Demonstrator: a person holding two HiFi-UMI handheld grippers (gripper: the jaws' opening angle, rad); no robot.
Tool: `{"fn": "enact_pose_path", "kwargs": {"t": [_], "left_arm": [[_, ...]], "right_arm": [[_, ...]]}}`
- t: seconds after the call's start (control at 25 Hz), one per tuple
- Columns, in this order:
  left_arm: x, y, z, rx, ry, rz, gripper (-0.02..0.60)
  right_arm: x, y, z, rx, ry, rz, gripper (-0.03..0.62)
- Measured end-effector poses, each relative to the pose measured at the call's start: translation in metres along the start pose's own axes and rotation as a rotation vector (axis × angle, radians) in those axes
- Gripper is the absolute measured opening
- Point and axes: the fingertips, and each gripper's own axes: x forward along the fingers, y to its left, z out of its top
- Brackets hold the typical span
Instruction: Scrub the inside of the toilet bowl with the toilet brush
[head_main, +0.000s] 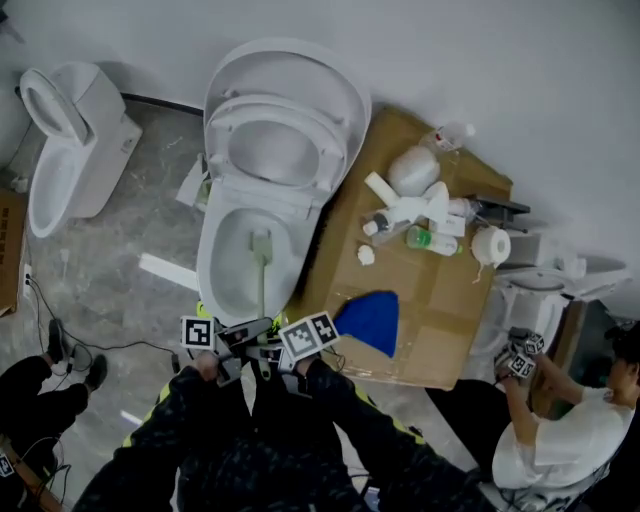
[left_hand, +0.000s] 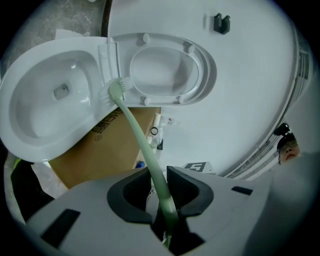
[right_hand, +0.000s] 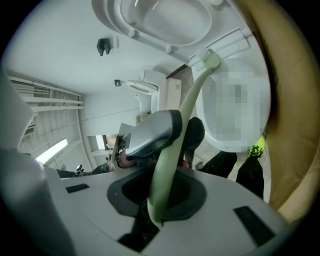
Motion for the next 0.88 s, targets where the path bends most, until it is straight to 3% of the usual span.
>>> {"fn": "enact_pose_path", "kwargs": {"t": [0.32,0.88], "left_arm": [[0.006,0.077,0.042,-0.043,-0.003,-0.047,0.098],[0.041,0.137,0.085,-0.106,-0.069,-0.194,0.098]], "right_arm": [[0.023,-0.075,0.036,0.043,0.012,-0.095,0.052],[0.017,-0.155,0.076,0.071,0.064,-0.249,0.049]]}}
